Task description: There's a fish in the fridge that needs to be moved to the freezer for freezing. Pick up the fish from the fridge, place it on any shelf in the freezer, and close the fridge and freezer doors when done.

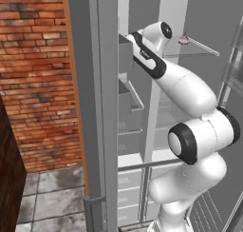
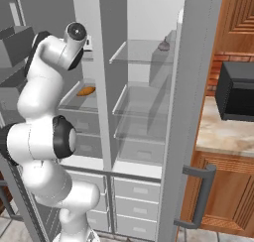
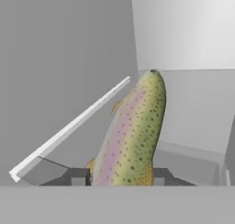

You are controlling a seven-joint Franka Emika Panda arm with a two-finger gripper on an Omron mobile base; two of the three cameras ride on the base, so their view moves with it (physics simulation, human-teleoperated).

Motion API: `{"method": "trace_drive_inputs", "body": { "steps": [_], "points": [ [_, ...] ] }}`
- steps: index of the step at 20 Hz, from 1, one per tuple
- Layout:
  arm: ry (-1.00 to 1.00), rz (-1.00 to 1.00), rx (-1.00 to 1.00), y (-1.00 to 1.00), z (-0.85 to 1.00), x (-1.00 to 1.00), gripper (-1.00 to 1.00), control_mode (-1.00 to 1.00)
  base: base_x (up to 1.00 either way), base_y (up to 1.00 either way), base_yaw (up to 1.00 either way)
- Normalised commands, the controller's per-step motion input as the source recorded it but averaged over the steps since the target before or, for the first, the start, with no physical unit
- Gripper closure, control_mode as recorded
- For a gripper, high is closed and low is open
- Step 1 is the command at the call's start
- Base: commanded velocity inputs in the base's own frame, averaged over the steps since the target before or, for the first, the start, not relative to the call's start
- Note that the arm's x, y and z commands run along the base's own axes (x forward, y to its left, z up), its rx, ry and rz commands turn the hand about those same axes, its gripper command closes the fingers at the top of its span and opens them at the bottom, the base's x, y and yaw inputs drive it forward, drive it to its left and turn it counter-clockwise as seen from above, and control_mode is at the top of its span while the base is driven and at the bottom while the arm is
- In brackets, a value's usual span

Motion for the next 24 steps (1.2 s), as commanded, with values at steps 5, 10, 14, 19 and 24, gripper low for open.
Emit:
{"method": "trace_drive_inputs", "body": {
  "steps": [5, 10, 14, 19, 24],
  "points": [
    [0.01, -0.01, -0.06, 0.06, -0.32, 0.45, 1.00, -1.00, 0.00, 0.00, 0.00],
    [0.07, 0.00, -0.01, 0.00, -0.06, 0.59, 1.00, -1.00, 0.00, 0.00, 0.00],
    [0.08, -0.02, -0.04, 0.08, -0.03, 0.69, 1.00, -1.00, 0.00, 0.00, 0.00],
    [0.02, -0.02, -0.06, 0.07, -0.08, 0.63, 1.00, -1.00, 0.00, 0.00, 0.00],
    [0.00, -0.01, -0.03, 0.10, -0.09, 0.37, -1.00, -1.00, 0.00, 0.00, 0.00]
  ]
}}
